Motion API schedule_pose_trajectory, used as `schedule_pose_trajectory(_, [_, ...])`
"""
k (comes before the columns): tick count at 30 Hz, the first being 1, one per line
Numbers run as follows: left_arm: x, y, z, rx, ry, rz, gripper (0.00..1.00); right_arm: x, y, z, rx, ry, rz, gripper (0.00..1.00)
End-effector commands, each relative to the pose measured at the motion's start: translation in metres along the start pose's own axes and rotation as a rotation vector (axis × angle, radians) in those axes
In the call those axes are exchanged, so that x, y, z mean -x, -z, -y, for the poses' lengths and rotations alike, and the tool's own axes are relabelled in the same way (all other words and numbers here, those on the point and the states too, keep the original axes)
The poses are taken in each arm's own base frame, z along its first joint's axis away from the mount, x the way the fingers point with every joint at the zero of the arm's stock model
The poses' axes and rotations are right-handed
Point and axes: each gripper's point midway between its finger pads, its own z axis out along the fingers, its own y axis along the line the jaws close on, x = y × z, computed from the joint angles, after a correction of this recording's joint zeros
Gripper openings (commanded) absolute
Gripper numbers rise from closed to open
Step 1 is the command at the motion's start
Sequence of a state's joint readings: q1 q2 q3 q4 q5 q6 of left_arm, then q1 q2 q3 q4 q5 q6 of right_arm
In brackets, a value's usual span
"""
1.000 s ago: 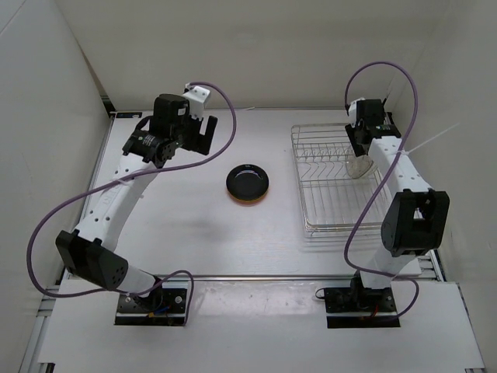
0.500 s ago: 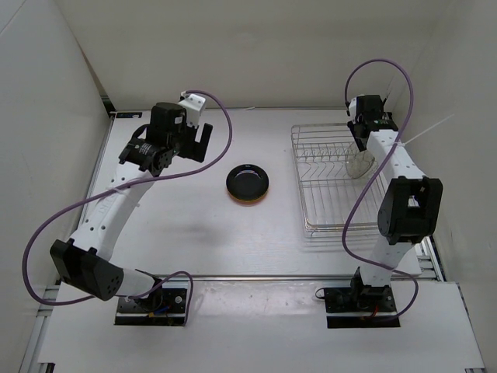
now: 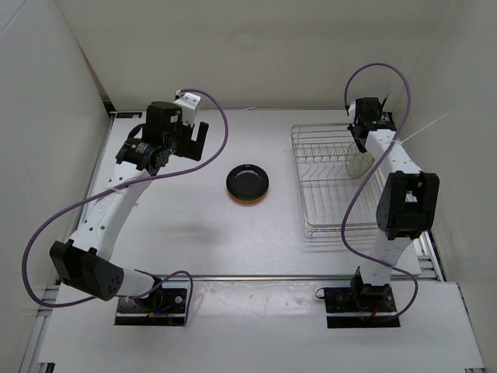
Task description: Unload the plates from the dish rack
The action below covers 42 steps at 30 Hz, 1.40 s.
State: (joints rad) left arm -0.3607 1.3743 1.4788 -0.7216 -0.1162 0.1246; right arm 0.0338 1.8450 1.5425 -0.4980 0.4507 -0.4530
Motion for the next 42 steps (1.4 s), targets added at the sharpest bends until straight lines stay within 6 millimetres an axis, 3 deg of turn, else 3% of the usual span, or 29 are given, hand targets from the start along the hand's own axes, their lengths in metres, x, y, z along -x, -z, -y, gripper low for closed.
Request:
schedule_pose_trajectory(1, [0.011, 0.014, -0.002, -0.010, 0.024, 0.058, 1.00, 0.005, -0.003, 0.005, -0.029, -0.033, 0.016, 0.30])
schedule_pose_trajectory(3, [0.011, 0.014, -0.002, -0.010, 0.024, 0.058, 1.00, 0.005, -0.003, 0.005, -0.029, -0.033, 0.016, 0.21])
schedule_pose_trajectory(8, [0.009, 0.011, -0.002, -0.011, 0.023, 0.049, 1.00, 0.003, -0.002, 0.004, -0.025, -0.038, 0.009, 0.12])
schedule_pose_trajectory(11, [0.009, 0.011, -0.002, -0.011, 0.023, 0.049, 1.00, -0.004, -0.001, 0.006, -0.043, -0.051, -0.019, 0.00])
schedule_pose_trajectory(16, [0.008, 0.011, -0.005, -0.003, 0.028, 0.047, 1.00, -0.003, 0.002, 0.014, -0.090, -0.107, -0.038, 0.00])
schedule_pose_trajectory(27, [0.008, 0.011, -0.005, -0.015, 0.032, 0.048, 1.00, -0.021, 0.015, 0.029, -0.195, -0.206, -0.163, 0.00])
schedule_pose_trajectory(37, [0.015, 0.011, -0.001, -0.041, 0.042, 0.062, 1.00, -0.002, 0.068, 0.068, -0.309, -0.237, -0.087, 0.00])
schedule_pose_trajectory(42, [0.010, 0.006, 0.000, -0.043, 0.040, 0.044, 1.00, 0.023, 0.102, 0.090, -0.345, -0.264, 0.007, 0.00])
